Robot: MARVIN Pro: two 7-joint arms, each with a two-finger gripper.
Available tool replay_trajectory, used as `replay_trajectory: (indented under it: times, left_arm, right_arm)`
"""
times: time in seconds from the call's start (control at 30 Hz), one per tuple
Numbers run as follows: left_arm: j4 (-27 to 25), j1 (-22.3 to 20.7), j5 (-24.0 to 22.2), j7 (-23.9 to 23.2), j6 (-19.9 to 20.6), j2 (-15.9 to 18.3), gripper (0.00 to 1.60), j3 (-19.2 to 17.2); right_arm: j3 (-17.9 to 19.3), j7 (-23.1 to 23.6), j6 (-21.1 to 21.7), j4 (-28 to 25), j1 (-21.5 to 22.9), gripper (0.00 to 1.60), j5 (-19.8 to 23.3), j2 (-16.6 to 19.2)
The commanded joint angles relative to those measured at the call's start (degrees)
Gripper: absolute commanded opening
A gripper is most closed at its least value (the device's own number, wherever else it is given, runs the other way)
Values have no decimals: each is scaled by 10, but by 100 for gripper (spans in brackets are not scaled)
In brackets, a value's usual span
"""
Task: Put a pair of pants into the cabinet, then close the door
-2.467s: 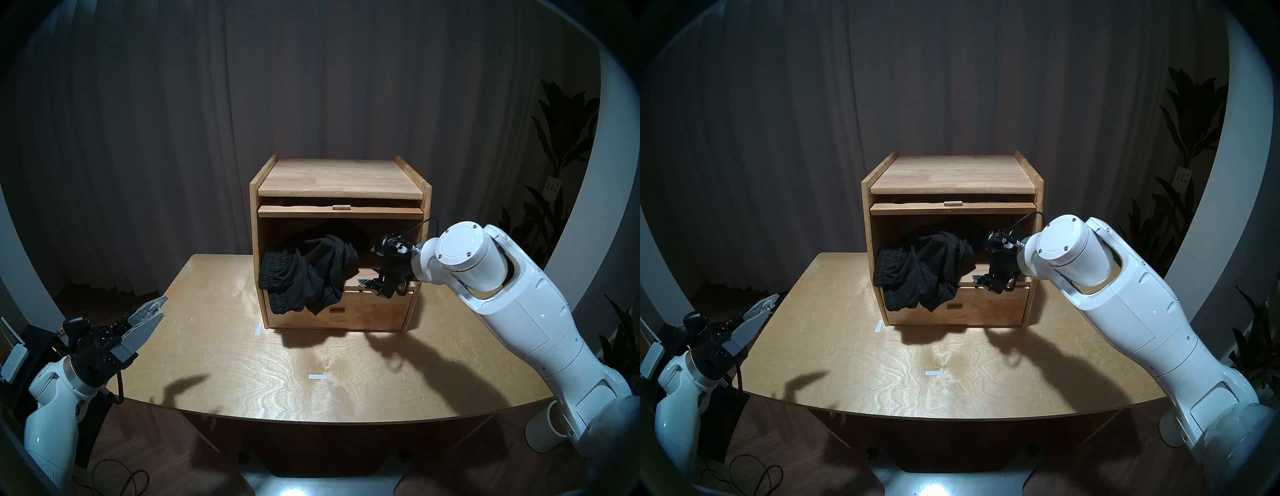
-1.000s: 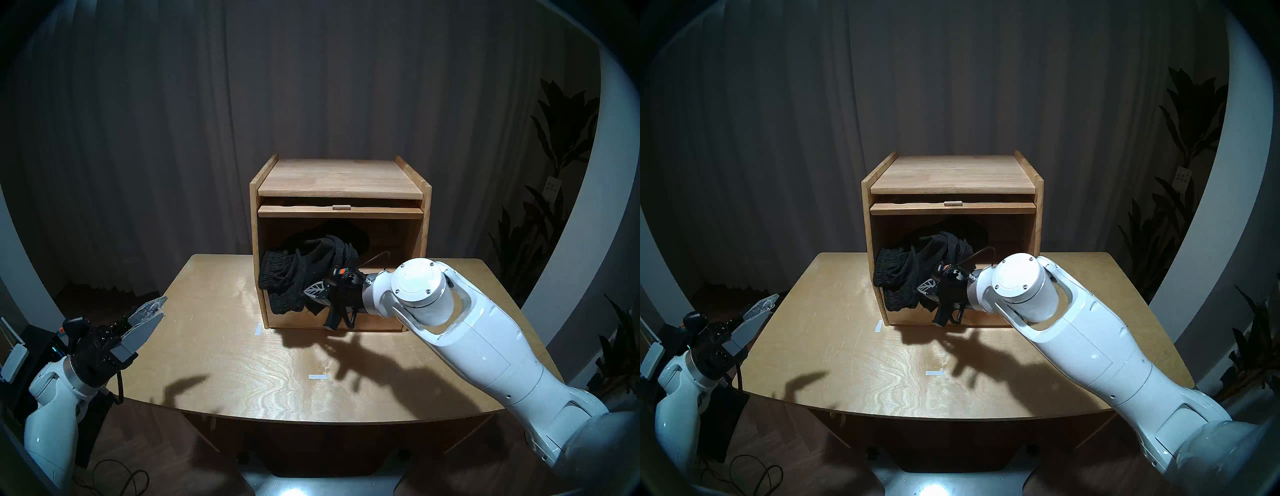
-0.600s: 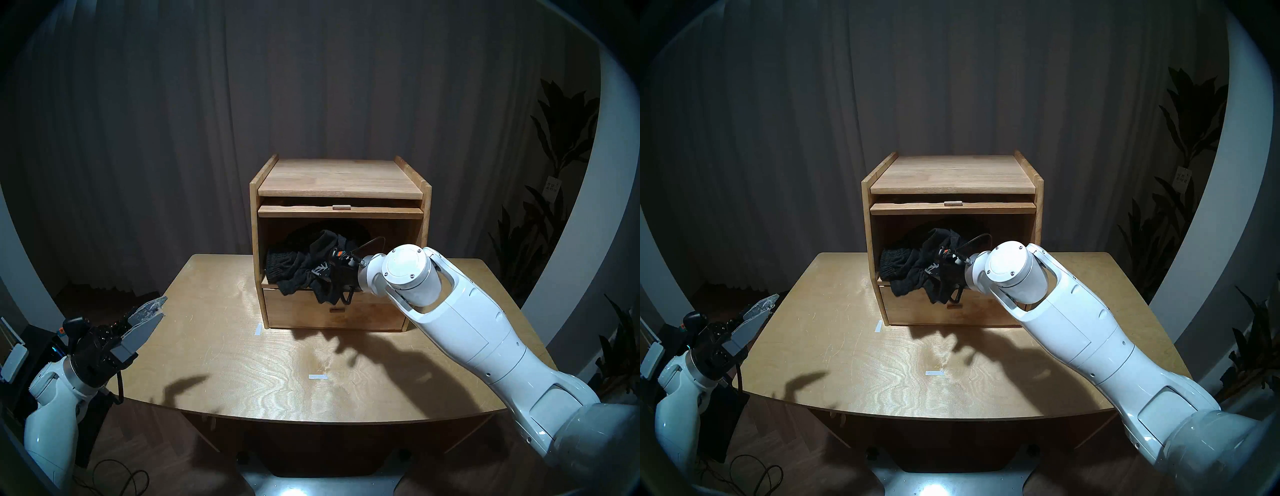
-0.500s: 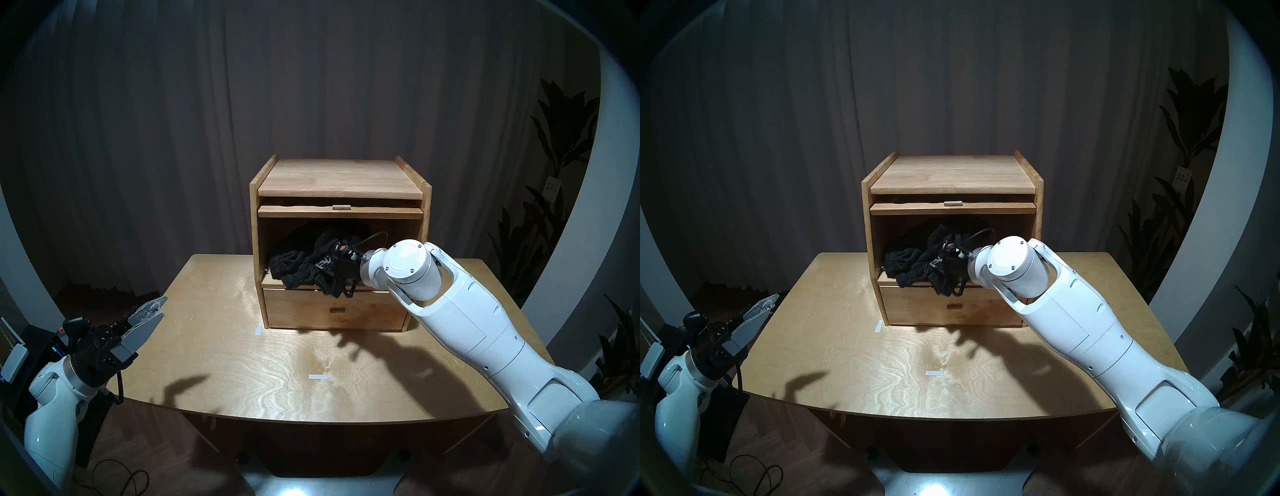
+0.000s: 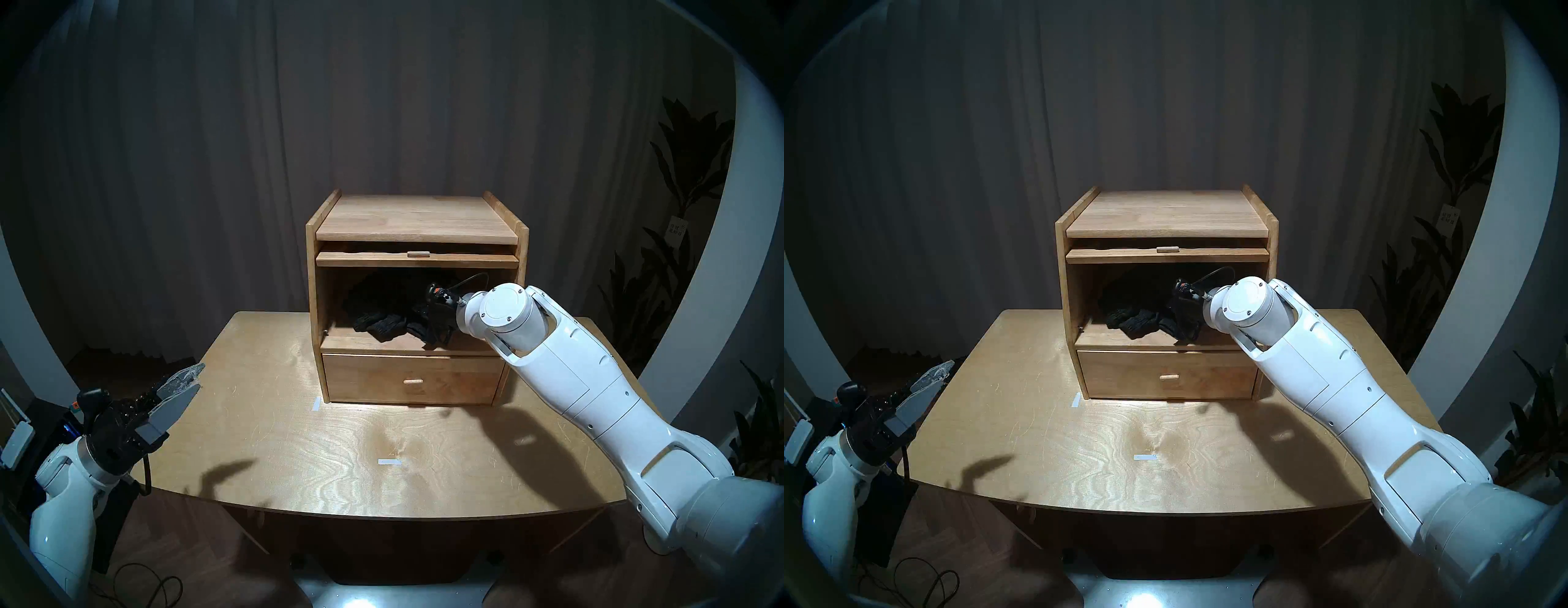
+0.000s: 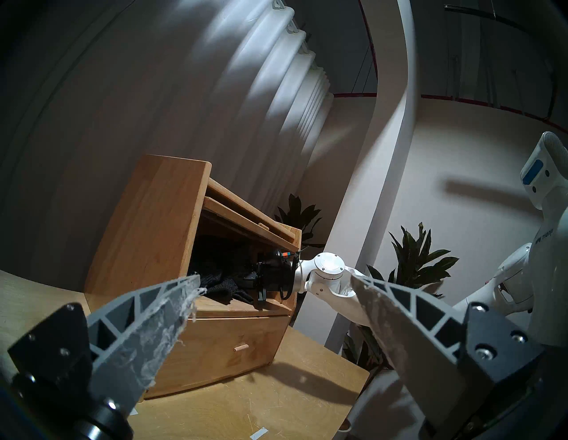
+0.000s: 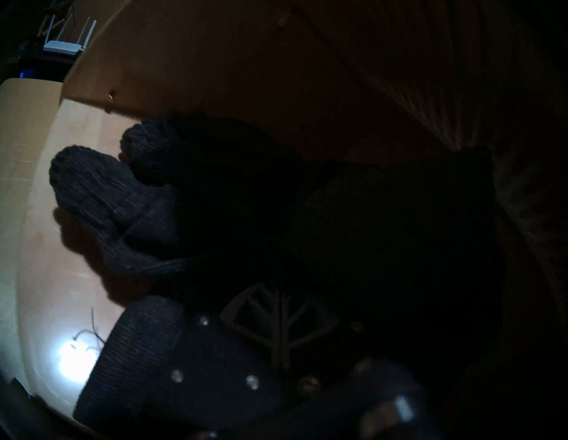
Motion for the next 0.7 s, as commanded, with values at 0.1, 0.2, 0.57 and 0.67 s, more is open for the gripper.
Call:
replay_trajectory:
  times: [0.1, 0.2, 0.57, 0.67]
  left_arm:
    - [-7, 0, -3, -1, 2, 1, 160, -2]
    - [-7, 0, -3, -1, 2, 1, 160, -3]
    - [-5, -2, -2, -1, 1, 1, 160, -2]
    - [-5, -2, -1, -1, 1, 1, 160, -1]
  right_arm:
    - [23, -42, -44, 25, 6, 0, -20, 25]
    - [32, -44, -44, 7, -5, 0, -14, 33]
    - [30, 15, -70, -92, -34, 160, 28, 47]
    - [33, 29, -78, -115, -38, 160, 40, 47]
